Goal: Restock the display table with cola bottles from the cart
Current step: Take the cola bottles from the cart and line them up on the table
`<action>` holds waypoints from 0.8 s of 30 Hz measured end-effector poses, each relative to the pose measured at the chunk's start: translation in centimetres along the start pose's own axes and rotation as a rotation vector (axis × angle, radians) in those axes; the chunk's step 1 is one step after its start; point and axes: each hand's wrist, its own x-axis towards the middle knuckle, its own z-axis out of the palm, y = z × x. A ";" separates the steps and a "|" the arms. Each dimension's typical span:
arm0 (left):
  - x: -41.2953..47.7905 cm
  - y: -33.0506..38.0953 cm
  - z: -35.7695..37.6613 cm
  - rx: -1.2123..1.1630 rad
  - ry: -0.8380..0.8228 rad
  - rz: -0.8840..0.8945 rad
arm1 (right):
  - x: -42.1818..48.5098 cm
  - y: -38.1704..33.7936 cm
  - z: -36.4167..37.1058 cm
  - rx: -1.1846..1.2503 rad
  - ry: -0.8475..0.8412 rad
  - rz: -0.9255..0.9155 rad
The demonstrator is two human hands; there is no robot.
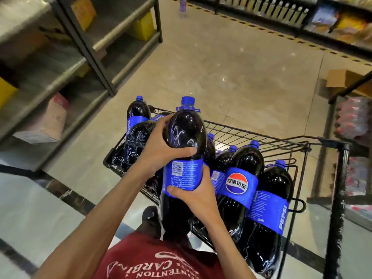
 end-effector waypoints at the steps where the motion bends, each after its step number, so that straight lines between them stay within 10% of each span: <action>1: -0.3 0.3 -0.6 -0.004 0.027 0.015 | 0.1 -0.4 0.4 -0.011 -0.017 -0.011; 24: -15.1 -2.5 -28.6 -0.028 0.532 0.135 | -5.5 -9.0 25.4 -0.196 -0.437 -0.268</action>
